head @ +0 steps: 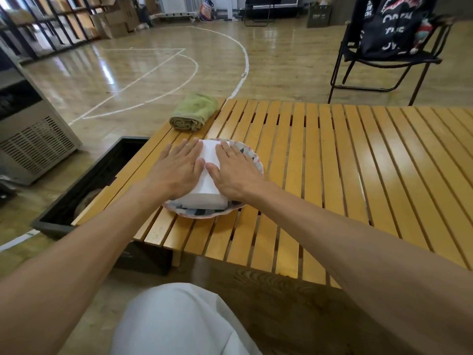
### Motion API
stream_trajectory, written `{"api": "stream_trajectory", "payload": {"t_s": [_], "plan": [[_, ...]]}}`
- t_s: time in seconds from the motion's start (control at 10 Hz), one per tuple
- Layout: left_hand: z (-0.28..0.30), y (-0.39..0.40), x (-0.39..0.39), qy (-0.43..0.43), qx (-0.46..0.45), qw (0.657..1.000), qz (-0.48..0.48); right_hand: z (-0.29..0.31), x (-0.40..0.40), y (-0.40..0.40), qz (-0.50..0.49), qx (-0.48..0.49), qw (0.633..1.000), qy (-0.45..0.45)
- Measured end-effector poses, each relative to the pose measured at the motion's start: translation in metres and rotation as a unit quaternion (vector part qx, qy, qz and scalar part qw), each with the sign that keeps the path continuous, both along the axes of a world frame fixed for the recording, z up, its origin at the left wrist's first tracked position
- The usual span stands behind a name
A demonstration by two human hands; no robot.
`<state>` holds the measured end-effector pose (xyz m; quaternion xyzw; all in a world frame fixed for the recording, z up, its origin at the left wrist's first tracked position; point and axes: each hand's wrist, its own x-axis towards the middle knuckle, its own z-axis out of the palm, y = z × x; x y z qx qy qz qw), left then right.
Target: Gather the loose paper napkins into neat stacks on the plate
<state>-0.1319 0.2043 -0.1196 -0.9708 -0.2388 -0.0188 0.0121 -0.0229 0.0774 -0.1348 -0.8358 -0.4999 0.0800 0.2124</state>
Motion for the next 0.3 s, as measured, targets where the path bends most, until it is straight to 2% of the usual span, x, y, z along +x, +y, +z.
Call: {"api": "stream_trajectory", "payload": {"t_s": [0.1,0.2,0.3], "plan": [[0.014,-0.032,0.005,-0.052,0.046,0.997,-0.039,0.020,0.003,-0.033,-0.002,0.048,0.999,-0.021],[0.024,-0.080,0.019,-0.115,0.008,0.990,-0.081,0.035,0.016,-0.081,-0.023,0.064,0.996,-0.054],[0.025,-0.132,0.039,-0.113,-0.070,0.985,-0.112,0.038,0.037,-0.140,-0.071,0.025,0.994,-0.077]]}}
